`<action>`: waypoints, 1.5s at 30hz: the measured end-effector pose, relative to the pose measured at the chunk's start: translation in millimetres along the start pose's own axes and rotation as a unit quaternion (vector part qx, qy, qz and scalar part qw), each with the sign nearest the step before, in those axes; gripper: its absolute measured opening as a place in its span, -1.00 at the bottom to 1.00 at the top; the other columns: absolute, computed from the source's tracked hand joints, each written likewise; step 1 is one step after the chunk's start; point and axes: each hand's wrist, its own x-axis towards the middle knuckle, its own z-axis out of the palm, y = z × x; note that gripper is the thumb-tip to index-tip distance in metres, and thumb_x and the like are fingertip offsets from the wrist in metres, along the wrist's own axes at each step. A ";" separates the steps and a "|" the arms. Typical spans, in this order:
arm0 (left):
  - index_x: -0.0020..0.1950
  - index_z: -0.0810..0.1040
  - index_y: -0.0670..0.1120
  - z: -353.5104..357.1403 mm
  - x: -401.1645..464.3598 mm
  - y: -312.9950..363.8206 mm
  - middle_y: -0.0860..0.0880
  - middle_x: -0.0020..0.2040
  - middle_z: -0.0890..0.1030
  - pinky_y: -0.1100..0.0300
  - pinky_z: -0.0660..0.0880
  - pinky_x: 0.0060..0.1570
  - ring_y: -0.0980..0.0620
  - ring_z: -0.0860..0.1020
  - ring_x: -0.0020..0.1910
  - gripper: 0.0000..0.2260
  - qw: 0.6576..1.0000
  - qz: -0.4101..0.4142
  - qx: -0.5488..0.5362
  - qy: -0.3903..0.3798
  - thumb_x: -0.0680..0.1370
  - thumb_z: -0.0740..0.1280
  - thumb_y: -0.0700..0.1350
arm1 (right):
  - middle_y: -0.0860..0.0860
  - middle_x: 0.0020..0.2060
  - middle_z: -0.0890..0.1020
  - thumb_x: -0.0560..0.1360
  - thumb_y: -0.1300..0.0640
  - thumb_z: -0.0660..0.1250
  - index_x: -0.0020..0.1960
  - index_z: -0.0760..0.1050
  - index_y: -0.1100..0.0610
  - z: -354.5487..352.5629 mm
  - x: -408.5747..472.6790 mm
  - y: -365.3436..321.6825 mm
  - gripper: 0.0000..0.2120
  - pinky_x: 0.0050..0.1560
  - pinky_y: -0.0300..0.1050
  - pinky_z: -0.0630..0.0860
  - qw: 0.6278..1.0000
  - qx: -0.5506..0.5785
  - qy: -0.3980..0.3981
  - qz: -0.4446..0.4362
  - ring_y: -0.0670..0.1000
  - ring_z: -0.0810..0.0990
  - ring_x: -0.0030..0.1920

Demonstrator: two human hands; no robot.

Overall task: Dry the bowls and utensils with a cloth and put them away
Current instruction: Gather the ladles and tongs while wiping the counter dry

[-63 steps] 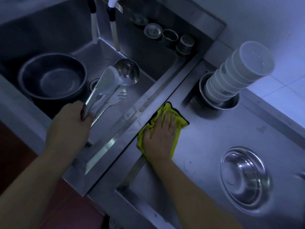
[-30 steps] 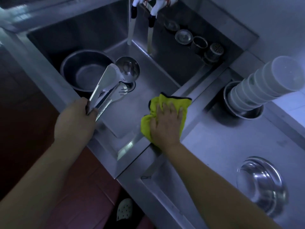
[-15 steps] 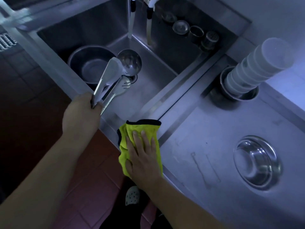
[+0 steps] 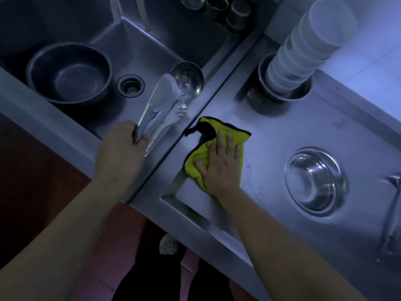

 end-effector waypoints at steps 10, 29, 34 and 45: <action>-0.30 0.22 -0.12 52.5 4.9 35.3 -0.06 -0.39 0.30 0.22 0.13 -0.48 0.07 0.26 -0.44 -0.69 0.997 0.043 -0.028 -0.049 0.55 0.27 -0.10 | 0.08 0.56 0.02 0.57 -0.29 0.01 0.56 0.05 0.11 -12.9 76.4 113.6 -0.30 0.50 0.19 -0.11 0.987 -0.016 0.001 0.161 0.18 -0.09 0.54; -0.33 0.22 -0.12 113.3 -29.7 69.6 -0.08 -0.35 0.34 0.13 0.21 -0.42 -0.02 0.33 -0.38 -0.70 0.977 0.064 -0.083 -0.185 0.57 0.22 -0.17 | 0.05 0.50 0.26 0.39 -0.36 0.22 0.36 0.45 -0.01 11.3 -131.4 48.3 -0.34 0.42 0.36 0.06 0.999 0.034 0.012 0.040 0.20 0.11 0.52; -0.24 0.31 -0.21 129.9 -36.9 71.9 -0.14 -0.28 0.40 0.13 0.21 -0.38 -0.07 0.38 -0.32 -0.80 0.980 0.065 -0.061 -0.180 0.56 0.22 -0.20 | 0.08 0.48 0.29 0.37 -0.33 0.24 0.31 0.49 0.04 8.9 -165.3 99.1 -0.35 0.41 0.34 0.10 0.993 0.032 0.003 0.116 0.23 0.16 0.50; 0.12 0.40 -0.27 117.8 -45.4 58.8 -0.24 0.04 0.44 0.06 0.36 -0.19 -0.22 0.49 -0.07 -0.76 0.967 0.203 0.079 -0.134 0.49 0.32 -0.24 | 0.21 0.46 0.30 0.39 -0.36 0.06 0.34 0.47 0.14 1.7 -152.5 101.1 -0.24 0.37 0.38 0.15 0.967 -0.016 -0.022 0.254 0.32 0.18 0.46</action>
